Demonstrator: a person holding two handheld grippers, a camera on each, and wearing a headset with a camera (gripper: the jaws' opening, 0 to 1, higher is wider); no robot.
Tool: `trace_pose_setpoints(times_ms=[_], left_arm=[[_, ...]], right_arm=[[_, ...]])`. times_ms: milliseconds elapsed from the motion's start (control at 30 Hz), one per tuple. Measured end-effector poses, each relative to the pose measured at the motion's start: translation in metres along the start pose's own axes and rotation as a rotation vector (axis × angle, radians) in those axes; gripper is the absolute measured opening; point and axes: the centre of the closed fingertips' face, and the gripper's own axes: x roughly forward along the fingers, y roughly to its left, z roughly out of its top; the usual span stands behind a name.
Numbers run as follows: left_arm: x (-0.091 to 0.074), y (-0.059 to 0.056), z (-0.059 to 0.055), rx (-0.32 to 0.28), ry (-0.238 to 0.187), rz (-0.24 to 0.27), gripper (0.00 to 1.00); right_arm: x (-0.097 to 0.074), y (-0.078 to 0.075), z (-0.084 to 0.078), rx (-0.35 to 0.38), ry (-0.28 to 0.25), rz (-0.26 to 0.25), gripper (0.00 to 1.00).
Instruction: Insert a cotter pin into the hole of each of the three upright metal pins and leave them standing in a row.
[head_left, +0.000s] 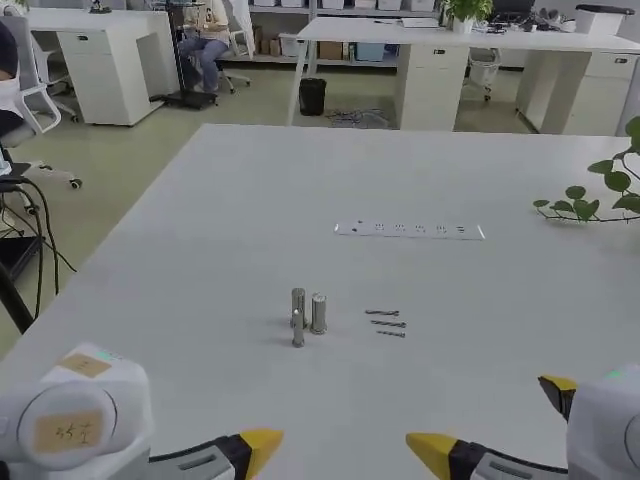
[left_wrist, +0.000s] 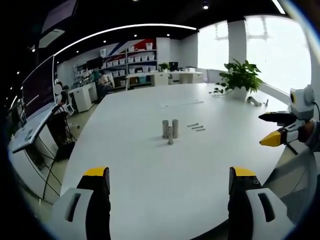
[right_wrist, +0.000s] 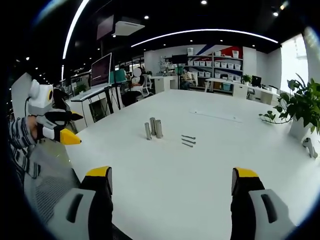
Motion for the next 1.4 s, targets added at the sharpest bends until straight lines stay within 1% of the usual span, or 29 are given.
trace_pose_setpoints(times_ms=[200,300,367,433,500,533,600,633,667,733,833,867,900,933,967,1000,1033,1067,1133,1167,1233,1300,1333,1367,1400], left_arm=[[0.003,0.0,-0.001,0.01,-0.001,-0.006,0.98],[0.009,0.001,0.0,0.02,0.004,-0.017,0.97],[0.014,0.001,0.001,0.019,0.007,-0.031,0.95],[0.019,0.002,0.002,0.018,0.004,-0.035,0.92],[0.027,0.003,0.003,0.015,0.006,-0.046,0.88],[0.032,0.005,0.003,0.007,0.015,-0.047,0.85],[0.04,0.005,0.005,-0.011,0.006,-0.064,0.83],[0.043,0.005,0.006,-0.016,0.006,-0.064,0.82],[0.048,0.006,0.007,-0.01,0.014,-0.068,0.81],[0.055,0.008,0.008,0.012,0.009,-0.068,0.78],[0.067,0.01,0.01,0.017,0.011,-0.076,0.74],[0.075,0.011,0.012,0.016,0.004,-0.085,0.72],[0.079,0.011,0.014,0.023,-0.005,-0.092,0.7],[0.083,0.011,0.014,0.028,-0.006,-0.093,0.68],[0.091,0.014,0.014,0.038,-0.003,-0.093,0.66],[0.096,0.014,0.013,0.043,0.002,-0.096,0.64],[0.102,0.014,0.013,0.028,0.01,-0.104,0.62],[0.106,0.014,0.013,0.024,0.009,-0.113,0.6],[0.117,0.013,0.013,0.043,0.005,-0.117,0.56],[0.124,0.014,0.013,0.064,0.015,-0.116,0.55],[0.132,0.012,0.014,0.069,0.017,-0.124,0.53],[0.142,0.009,0.018,0.07,0.004,-0.146,0.49],[0.148,0.007,0.019,0.077,0.003,-0.153,0.47],[0.15,0.006,0.02,0.082,0.003,-0.155,0.46],[0.156,0.004,0.021,0.099,0.002,-0.166,0.45]], right_arm=[[0.0,0.0,0.001,0.002,0.002,-0.001,0.98],[0.0,-0.001,0.002,0.023,-0.007,-0.001,0.96],[0.001,-0.001,0.003,0.036,-0.008,0.003,0.95],[0.002,-0.002,0.003,0.049,-0.004,0.005,0.93],[0.004,-0.005,0.002,0.057,0.004,-0.005,0.92],[0.005,-0.007,0.001,0.062,0.009,-0.008,0.92],[0.007,-0.008,0.002,0.084,0.008,-0.009,0.91],[0.008,-0.009,0.002,0.092,0.005,-0.008,0.9],[0.009,-0.009,0.002,0.1,0.004,-0.006,0.9],[0.011,-0.009,0.003,0.117,0.0,-0.004,0.88],[0.017,-0.01,0.005,0.122,0.002,-0.001,0.86],[0.018,-0.011,0.005,0.121,0.005,-0.001,0.85],[0.02,-0.011,0.006,0.12,0.006,0.0,0.84],[0.021,-0.011,0.006,0.119,0.007,0.001,0.84],[0.023,-0.011,0.007,0.117,0.007,-0.002,0.84],[0.025,-0.012,0.007,0.116,0.008,-0.002,0.83],[0.028,-0.013,0.008,0.117,0.011,0.0,0.83],[0.029,-0.013,0.008,0.119,0.013,0.004,0.82],[0.033,-0.013,0.009,0.124,0.014,0.011,0.81],[0.035,-0.013,0.009,0.126,0.014,0.013,0.81],[0.038,-0.014,0.009,0.134,0.015,0.016,0.79],[0.041,-0.016,0.008,0.147,0.016,0.018,0.78],[0.043,-0.016,0.007,0.157,0.018,0.019,0.77],[0.044,-0.016,0.007,0.161,0.017,0.019,0.77],[0.045,-0.016,0.006,0.165,0.018,0.019,0.77]])
